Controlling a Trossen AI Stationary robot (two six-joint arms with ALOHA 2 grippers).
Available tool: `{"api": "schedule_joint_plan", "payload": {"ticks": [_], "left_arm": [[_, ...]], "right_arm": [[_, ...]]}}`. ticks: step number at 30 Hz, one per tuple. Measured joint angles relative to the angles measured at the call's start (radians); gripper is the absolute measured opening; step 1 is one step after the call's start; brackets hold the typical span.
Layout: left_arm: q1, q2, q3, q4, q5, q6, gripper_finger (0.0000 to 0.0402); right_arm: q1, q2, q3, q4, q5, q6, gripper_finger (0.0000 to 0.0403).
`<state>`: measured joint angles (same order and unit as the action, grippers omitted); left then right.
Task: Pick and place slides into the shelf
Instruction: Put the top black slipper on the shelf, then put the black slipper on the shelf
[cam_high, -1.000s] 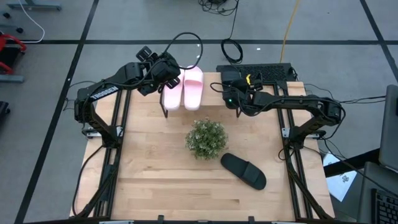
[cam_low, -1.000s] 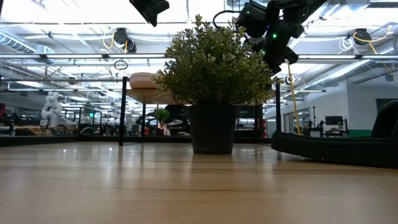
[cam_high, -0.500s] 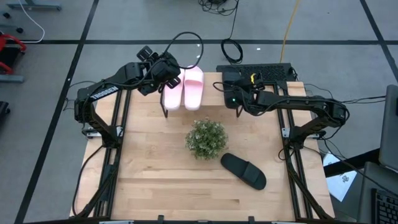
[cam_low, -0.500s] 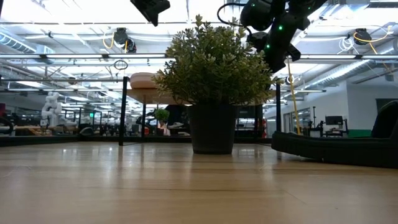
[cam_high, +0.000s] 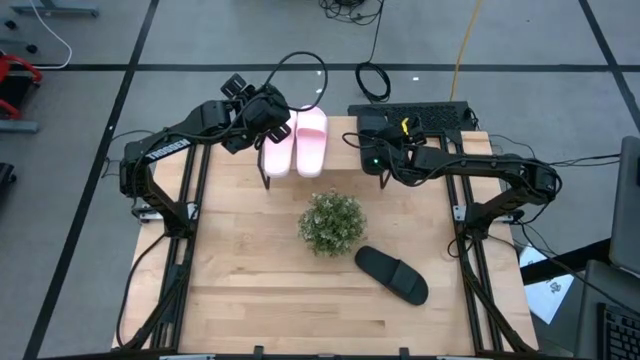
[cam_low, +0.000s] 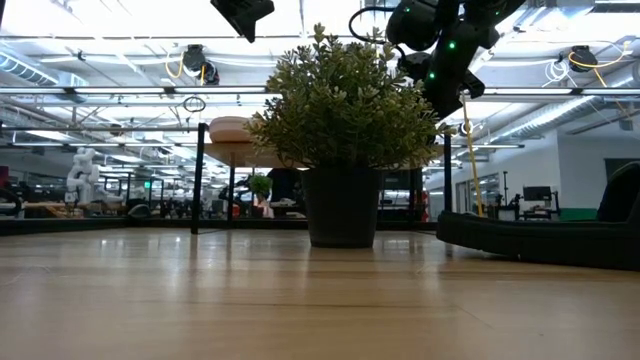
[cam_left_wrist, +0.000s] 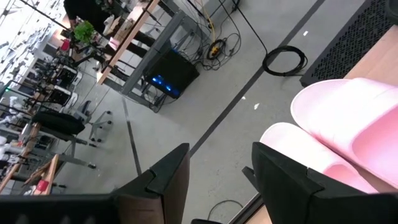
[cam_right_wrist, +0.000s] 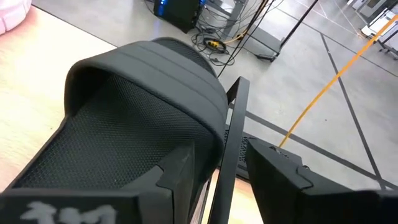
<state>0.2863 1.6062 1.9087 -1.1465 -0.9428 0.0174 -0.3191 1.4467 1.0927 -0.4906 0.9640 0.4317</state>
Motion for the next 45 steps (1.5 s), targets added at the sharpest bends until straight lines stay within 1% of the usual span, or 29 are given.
{"api": "schedule_joint_plan", "payload": {"ticks": [13, 23, 28, 34, 45], "left_arm": [[0.000, 0.000, 0.000, 0.002, 0.001, 0.000, 0.0182], [-0.001, 0.000, 0.000, 0.035, 0.002, 0.006, 0.0182], [-0.001, 0.000, 0.000, 0.053, 0.003, 0.023, 0.0182], [-0.001, 0.000, 0.000, 0.053, 0.003, 0.022, 0.0182], [-0.008, 0.000, 0.000, 0.053, 0.003, 0.018, 0.0182]], "right_arm": [[0.000, -0.068, 0.000, -0.024, 0.004, -0.020, 0.0132], [0.000, -0.067, 0.000, -0.044, -0.002, -0.032, 0.0132], [0.000, -0.067, 0.000, -0.016, -0.077, -0.102, 0.0132], [-0.013, -0.064, 0.000, -0.008, -0.076, -0.130, 0.0132], [-0.064, -0.064, 0.000, -0.037, -0.077, -0.130, 0.0132]]}}
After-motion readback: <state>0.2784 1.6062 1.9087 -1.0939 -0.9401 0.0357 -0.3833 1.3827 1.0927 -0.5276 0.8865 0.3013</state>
